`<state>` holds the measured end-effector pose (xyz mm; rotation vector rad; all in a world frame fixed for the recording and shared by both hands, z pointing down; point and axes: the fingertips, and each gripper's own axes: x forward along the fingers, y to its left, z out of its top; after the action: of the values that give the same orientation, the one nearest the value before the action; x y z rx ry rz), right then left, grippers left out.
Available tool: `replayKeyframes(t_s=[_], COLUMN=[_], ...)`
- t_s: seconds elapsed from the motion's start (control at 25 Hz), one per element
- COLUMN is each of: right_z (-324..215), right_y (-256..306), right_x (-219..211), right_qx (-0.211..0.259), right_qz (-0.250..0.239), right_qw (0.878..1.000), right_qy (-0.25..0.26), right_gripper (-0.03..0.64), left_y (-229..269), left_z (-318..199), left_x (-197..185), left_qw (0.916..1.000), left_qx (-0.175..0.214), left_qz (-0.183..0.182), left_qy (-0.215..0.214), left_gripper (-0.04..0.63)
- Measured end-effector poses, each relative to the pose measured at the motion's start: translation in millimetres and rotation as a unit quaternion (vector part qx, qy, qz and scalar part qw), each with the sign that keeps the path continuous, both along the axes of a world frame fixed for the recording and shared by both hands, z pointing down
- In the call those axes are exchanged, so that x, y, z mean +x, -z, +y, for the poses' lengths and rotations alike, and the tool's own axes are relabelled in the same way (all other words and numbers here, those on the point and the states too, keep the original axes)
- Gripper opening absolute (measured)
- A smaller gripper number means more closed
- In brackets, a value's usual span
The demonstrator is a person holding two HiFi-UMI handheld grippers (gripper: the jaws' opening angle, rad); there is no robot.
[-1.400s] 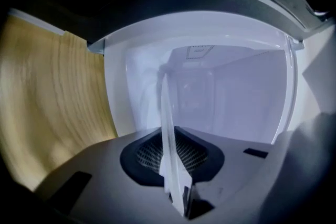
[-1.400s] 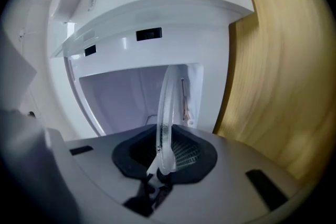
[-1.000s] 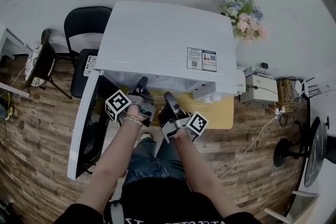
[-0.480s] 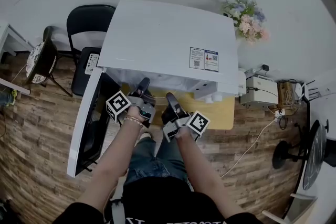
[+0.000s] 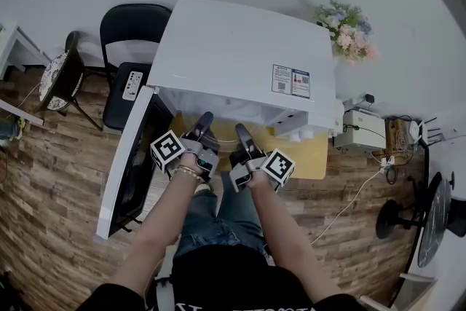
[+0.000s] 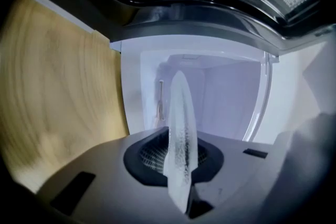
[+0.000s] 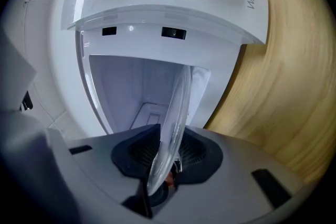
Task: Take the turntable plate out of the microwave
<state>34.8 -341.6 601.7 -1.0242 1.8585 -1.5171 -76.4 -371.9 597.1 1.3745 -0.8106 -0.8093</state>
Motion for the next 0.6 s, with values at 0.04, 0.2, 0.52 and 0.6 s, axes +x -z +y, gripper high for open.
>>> replayKeyframes(t_s=[0.04, 0.2, 0.52, 0.6], right_z=[0.3, 4.4, 23.1, 31.0], right_y=[1.2, 4.3, 16.4, 15.4], right_x=[-0.5, 1.5, 5.8, 8.0], right_qx=[0.000, -0.003, 0.020, 0.015], right_qz=[0.005, 0.032, 0.042, 0.046], right_qw=[1.000, 0.999, 0.999, 0.999], right_qy=[0.001, 0.003, -0.015, -0.013], right_gripper=[0.087, 0.094, 0.094, 0.088], left_y=[0.1, 1.9, 9.3, 12.8], left_z=[2.7, 12.7, 48.0, 55.7], left_x=[-1.0, -3.0, -3.0, -1.7], left_qw=[1.0000, 0.9999, 0.9998, 0.9996], left_qx=[0.001, 0.006, 0.010, 0.017], left_qz=[0.003, 0.012, 0.006, 0.005], left_qy=[0.000, 0.000, -0.019, -0.020], left_gripper=[0.032, 0.032, 0.032, 0.032])
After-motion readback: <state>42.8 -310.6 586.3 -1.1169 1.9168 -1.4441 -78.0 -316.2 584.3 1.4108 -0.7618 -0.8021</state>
